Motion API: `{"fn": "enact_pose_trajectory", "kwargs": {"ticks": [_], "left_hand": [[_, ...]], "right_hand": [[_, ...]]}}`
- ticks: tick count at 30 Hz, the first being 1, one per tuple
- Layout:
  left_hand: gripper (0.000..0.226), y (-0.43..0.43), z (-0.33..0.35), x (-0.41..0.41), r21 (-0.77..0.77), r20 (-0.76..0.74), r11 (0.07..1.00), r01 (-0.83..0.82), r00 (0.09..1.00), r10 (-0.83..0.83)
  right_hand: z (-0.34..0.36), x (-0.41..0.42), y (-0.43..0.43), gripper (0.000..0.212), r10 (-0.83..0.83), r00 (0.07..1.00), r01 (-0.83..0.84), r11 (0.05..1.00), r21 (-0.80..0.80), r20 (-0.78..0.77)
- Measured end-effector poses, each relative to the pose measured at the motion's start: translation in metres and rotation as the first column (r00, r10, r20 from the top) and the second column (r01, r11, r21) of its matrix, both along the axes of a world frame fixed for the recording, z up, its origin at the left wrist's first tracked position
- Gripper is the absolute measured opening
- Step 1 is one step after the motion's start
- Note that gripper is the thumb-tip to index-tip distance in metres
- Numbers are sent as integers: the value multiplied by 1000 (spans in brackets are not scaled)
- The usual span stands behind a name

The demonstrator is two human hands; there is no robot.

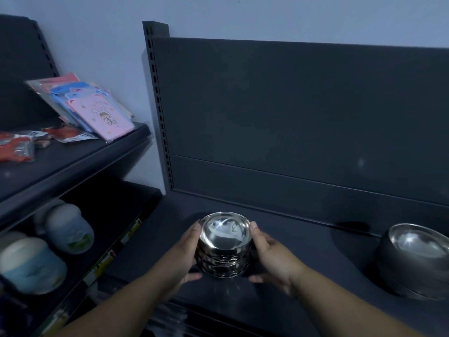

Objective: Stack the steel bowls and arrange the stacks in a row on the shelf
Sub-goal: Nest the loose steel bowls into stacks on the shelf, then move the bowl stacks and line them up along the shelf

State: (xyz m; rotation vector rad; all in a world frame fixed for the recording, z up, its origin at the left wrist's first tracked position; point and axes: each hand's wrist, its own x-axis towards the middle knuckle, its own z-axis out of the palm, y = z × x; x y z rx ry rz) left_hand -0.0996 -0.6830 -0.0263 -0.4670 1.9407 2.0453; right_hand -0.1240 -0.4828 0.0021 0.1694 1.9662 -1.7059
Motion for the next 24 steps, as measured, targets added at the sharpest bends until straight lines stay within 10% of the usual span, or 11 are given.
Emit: {"fn": "enact_pose_trajectory", "kwargs": {"ticks": [10, 24], "left_hand": [[40, 11, 3, 6, 44, -104, 999, -5, 995, 10], [77, 30, 23, -15, 60, -309, 900, 432, 866, -394]], "right_hand": [[-18, -9, 1, 56, 26, 997, -15, 989, -147, 70], [3, 36, 32, 46, -370, 929, 360, 914, -185, -18]]}}
